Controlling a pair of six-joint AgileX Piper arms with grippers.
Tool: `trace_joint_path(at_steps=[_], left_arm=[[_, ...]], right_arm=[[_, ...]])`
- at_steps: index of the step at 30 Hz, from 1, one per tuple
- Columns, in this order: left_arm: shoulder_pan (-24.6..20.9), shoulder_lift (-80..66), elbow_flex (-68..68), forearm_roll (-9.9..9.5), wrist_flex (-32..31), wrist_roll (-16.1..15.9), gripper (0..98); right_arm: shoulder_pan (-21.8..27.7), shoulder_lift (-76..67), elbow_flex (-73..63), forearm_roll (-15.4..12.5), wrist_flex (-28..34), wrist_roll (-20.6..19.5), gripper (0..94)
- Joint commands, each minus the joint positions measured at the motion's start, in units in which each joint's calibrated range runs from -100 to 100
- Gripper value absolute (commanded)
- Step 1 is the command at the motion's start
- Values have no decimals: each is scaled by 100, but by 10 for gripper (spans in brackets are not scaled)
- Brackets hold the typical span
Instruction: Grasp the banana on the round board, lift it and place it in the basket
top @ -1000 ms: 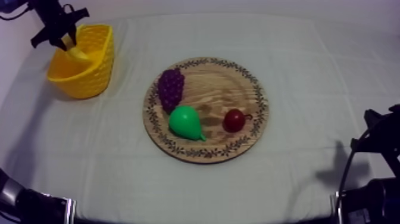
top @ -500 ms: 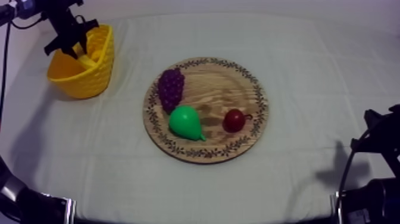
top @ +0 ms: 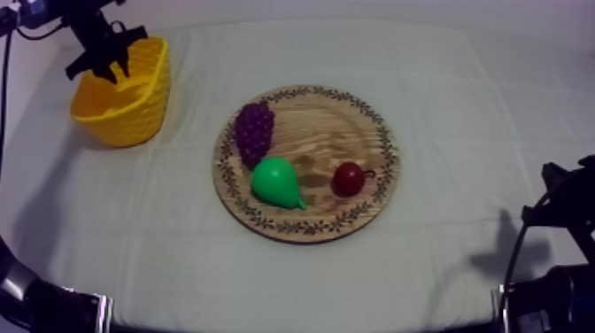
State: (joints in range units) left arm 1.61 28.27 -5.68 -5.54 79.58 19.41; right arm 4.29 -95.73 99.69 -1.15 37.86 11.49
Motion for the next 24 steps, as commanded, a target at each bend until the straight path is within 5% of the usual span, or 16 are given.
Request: trace_joint_path(at_steps=[1,10,15,24], left_arm=[[-32,-215,227,132,-193,-244,57],[-124,-1892,1774,494,-1112,-914,3],[-124,-3340,2845,782,-1946,-1545,42],[-258,-6327,5607,1721,-4010,-3067,82]], right_arm=[[0,-2,-3,1,4,1,3],[0,-2,-3,1,4,1,3],[0,-2,-3,1,4,1,3],[0,-2,-3,1,4,1,3]])
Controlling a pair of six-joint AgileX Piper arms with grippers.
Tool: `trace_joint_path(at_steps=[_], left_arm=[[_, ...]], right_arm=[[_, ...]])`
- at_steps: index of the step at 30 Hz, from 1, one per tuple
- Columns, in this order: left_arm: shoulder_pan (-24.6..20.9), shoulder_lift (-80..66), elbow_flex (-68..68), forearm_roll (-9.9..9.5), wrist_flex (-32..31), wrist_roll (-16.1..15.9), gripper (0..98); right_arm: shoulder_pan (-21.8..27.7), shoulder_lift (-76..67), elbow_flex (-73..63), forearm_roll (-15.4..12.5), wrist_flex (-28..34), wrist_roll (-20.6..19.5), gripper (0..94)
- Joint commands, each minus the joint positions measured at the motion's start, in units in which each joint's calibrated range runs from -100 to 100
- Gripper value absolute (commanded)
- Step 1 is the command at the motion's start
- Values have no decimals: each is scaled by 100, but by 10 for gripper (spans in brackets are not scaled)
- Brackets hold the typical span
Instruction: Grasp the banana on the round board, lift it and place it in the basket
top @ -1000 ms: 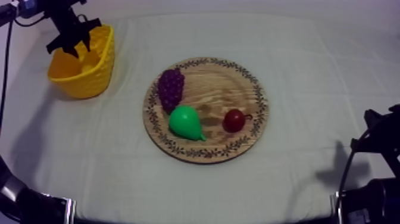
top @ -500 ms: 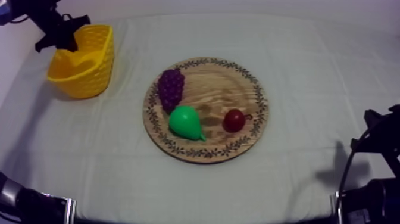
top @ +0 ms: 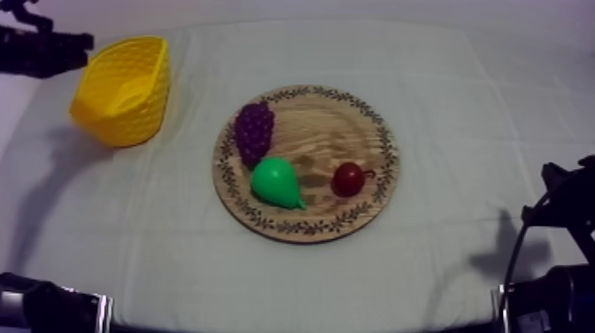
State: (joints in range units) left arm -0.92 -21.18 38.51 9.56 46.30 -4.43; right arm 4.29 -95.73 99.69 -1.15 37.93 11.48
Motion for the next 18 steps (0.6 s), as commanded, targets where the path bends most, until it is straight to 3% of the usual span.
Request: trace_joint_path(at_steps=[1,4,10,18], left_arm=[[-8,-1724,1525,280,-886,-785,82],[0,-2637,2345,365,-1282,-965,76],[-211,-4266,3640,376,-1511,-954,22],[-160,-6080,4802,-226,-1274,-288,2]], right_arm=[[0,-2,-3,1,-2,2,3],[0,-2,-3,1,-2,0,3],[0,-2,-3,1,-2,2,3],[0,-2,-3,1,-2,2,3]])
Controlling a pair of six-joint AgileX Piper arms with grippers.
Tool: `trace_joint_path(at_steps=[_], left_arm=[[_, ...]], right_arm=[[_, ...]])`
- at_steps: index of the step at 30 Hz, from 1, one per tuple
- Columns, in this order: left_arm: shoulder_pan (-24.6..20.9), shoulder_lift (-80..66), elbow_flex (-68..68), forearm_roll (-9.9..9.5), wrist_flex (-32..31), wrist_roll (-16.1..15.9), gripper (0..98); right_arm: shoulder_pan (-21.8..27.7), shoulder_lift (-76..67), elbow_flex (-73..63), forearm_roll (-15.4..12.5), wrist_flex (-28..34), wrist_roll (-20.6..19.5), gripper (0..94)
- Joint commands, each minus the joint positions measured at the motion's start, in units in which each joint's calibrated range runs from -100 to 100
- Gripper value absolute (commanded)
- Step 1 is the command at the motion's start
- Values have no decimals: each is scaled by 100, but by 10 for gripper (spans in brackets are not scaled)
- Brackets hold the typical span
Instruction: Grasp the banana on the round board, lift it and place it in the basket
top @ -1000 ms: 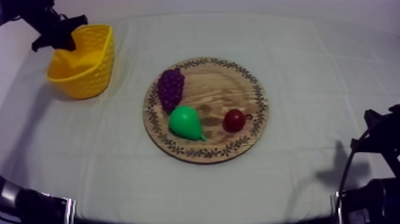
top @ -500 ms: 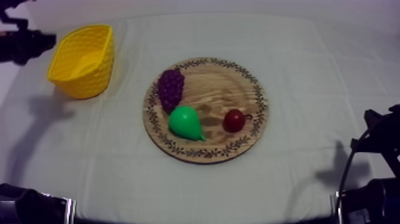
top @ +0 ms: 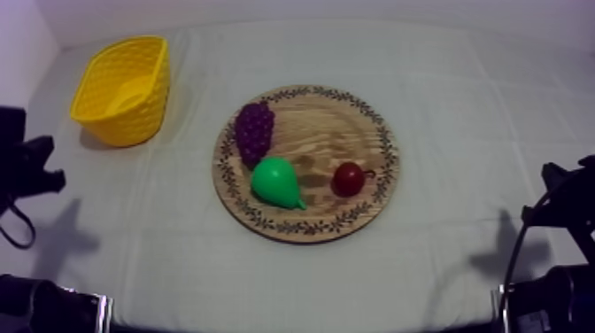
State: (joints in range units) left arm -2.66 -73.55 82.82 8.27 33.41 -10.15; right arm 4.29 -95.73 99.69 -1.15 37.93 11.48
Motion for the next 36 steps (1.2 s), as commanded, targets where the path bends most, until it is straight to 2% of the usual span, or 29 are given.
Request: trace_joint_path(at_steps=[1,5,10,13,16,19,25,27,36], left_arm=[[39,-1035,486,-163,47,359,2],[134,-1609,854,-404,181,635,1],[195,-2069,1366,-536,20,767,1],[250,-2224,1531,-789,77,1069,1],[322,-2350,1555,-907,236,1162,1],[362,-2463,1534,-959,385,1233,1],[373,-2600,1626,-998,137,1913,1],[357,-2610,1644,-1004,83,2049,1],[342,-2619,1661,-1010,33,2094,1]], right_arm=[[0,-2,-3,1,-2,2,3],[0,-2,-3,1,-2,1,3],[0,-2,-3,1,-2,2,3],[0,-2,-3,1,-2,1,3],[0,-2,-3,1,-2,3,3],[0,-2,-3,1,-2,1,3],[0,-2,-3,1,-2,2,3],[0,-2,-3,1,-2,2,3],[0,-2,-3,1,-2,2,3]])
